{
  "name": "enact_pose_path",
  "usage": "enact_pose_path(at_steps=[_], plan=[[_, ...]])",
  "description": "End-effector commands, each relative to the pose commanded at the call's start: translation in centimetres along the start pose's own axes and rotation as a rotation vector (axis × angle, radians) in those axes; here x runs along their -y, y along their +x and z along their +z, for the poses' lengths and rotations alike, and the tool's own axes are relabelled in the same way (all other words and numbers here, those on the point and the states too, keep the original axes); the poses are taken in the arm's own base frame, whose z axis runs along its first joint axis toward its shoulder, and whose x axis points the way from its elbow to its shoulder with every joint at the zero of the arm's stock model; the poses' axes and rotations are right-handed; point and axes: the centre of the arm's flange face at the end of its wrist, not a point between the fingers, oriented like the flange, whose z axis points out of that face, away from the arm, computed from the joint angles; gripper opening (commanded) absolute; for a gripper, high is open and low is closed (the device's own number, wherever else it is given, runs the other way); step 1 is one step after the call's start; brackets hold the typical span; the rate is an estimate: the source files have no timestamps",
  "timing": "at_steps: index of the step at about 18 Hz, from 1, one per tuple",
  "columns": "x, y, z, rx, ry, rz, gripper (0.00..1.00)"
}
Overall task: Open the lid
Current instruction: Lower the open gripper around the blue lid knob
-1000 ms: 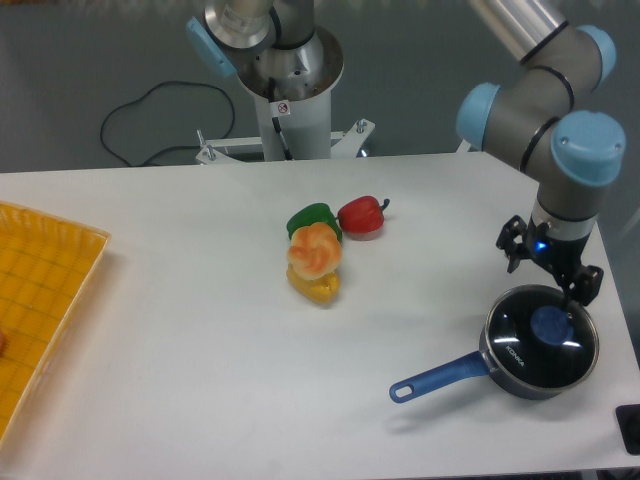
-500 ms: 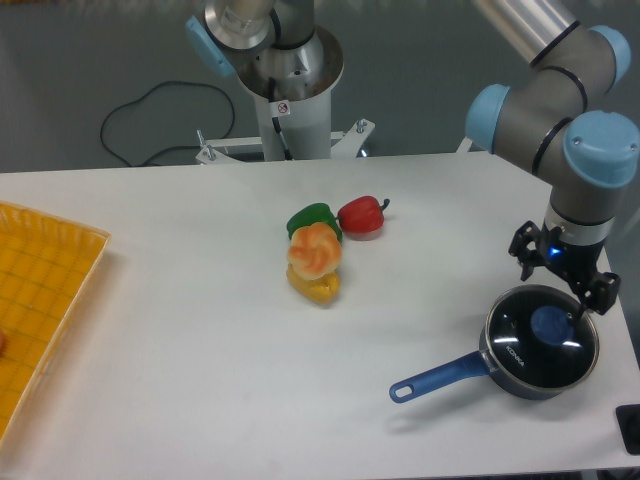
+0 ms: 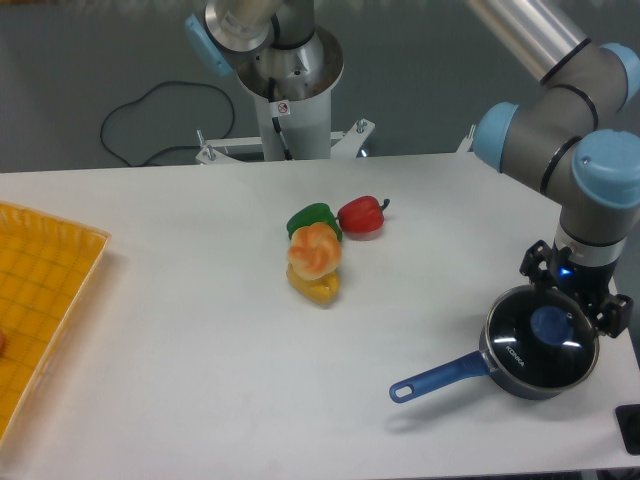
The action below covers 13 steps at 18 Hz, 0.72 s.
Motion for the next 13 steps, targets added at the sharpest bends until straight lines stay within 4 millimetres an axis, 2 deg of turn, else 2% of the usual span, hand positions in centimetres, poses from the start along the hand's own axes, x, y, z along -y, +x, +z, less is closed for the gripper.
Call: enact_pose_path(at_steps=[13], plan=[[0.0,0.7,1.9,-0.033,0.006,-0.008,1.0]])
